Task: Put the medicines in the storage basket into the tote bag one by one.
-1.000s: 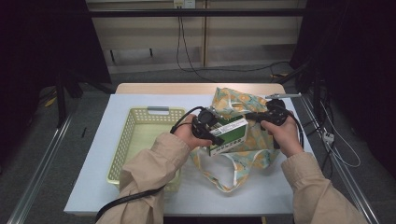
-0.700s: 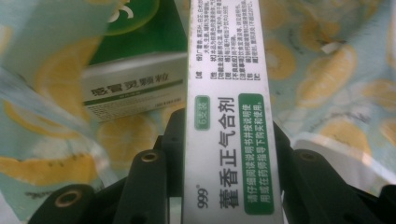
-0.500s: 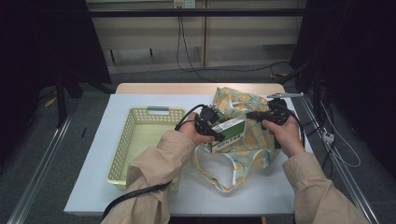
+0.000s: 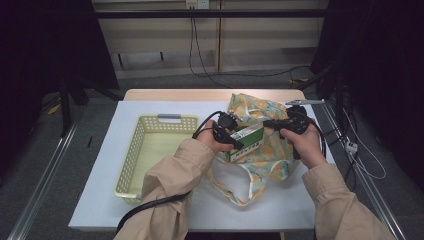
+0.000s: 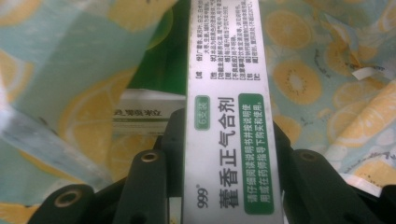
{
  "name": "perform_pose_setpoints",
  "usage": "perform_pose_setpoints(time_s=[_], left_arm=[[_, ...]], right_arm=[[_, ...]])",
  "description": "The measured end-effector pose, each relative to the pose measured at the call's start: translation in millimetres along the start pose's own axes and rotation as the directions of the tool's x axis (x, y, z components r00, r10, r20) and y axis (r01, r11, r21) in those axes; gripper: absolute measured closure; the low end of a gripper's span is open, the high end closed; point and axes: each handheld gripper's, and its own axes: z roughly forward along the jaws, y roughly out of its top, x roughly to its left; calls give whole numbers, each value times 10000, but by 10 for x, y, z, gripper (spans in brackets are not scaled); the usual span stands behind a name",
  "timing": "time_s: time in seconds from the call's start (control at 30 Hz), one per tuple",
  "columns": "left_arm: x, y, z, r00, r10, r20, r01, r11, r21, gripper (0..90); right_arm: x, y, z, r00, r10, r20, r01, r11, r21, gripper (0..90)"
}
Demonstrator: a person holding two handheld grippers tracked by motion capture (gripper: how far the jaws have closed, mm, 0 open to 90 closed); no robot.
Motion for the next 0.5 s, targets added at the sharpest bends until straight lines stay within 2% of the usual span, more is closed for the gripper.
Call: perform_pose_setpoints(time_s=[0.23,0.5], left_arm=[[7,54,48,10000,-94,-29,93,9999,-138,633],[31,179,156,9998,20,-202,-24,9998,-203,632]], right_arm=[[13,24,-35,10000,-22,61,22,10000,-24,892],[6,84,-74,9999,-45,140,45,10000,-36,892]])
